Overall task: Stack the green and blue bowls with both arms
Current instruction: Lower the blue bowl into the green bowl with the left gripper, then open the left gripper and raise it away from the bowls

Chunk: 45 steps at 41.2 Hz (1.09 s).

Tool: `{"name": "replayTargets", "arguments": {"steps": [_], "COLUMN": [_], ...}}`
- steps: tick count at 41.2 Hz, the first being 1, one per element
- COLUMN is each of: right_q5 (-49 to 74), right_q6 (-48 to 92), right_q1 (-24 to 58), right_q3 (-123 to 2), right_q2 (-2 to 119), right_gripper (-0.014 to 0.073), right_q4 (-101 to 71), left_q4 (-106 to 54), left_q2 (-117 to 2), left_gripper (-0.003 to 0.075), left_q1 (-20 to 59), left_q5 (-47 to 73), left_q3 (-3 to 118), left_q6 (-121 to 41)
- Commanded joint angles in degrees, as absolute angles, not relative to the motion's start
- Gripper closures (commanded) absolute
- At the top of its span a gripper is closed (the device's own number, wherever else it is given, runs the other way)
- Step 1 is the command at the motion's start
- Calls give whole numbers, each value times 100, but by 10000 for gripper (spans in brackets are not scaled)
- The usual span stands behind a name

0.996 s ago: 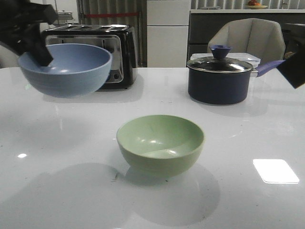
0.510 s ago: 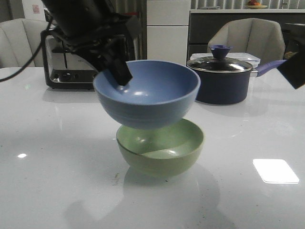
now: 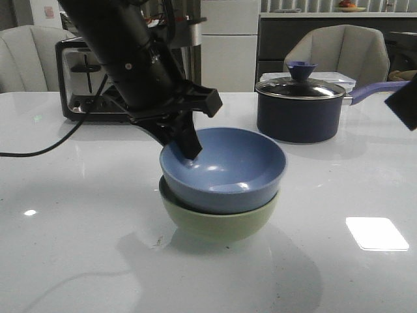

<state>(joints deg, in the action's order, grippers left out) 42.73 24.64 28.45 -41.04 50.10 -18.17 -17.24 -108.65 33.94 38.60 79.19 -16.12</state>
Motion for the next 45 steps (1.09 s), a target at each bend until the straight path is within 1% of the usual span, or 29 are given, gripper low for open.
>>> {"name": "replayTargets", "arguments": {"steps": [1,7,10,12,16,17,19,20,29,34,42,45], "right_q5": [4013,4013,4013,4013,4013,4007,4007,4007,4007,4007,4169,4317], "right_q6": [2476,2476,2476,2476,2476,2476,2476,2476,2476,2365,2296,2296], "right_q1": [2846,2846,2846,2846,2846,2846,2846,2846,2785,2547,1930,1827], "right_q3": [-4245,-4245,-4245,-4245,-4245,-4245,-4245,-4245,-4245,-4245,-4245,-4245], "right_q2": [4943,4943,4943,4943,4943,4943,4943,4943,4943,4943,4903,4862], "right_gripper": [148,148,148,148,148,148,148,148,148,148,148,148], "right_q4": [-1859,-1859,-1859,-1859,-1859,-1859,-1859,-1859,-1831,-1831,-1824,-1809], "left_q4": [-1852,-1825,-1825,-1825,-1825,-1825,-1798,-1786,-1362,-1226,-989,-827], "left_q2": [-10669,-10719,-10719,-10719,-10706,-10706,-10635,-10593,-9799,-9128,-7875,-7305], "left_gripper": [624,622,596,540,362,329,278,269,265,265,265,265], "left_q1": [3422,3422,3422,3422,3422,3422,3412,3412,3412,3412,3431,3431], "left_q5": [3544,3555,3529,3529,3567,3567,3581,3581,3866,4109,4149,4139], "left_q3": [8113,8113,8113,8113,8126,8126,8126,8126,8115,7981,7305,6969], "left_q6": [-1585,-1585,-1585,-1585,-1585,-1585,-1585,-1585,-1585,-1585,-1585,-1562]}}
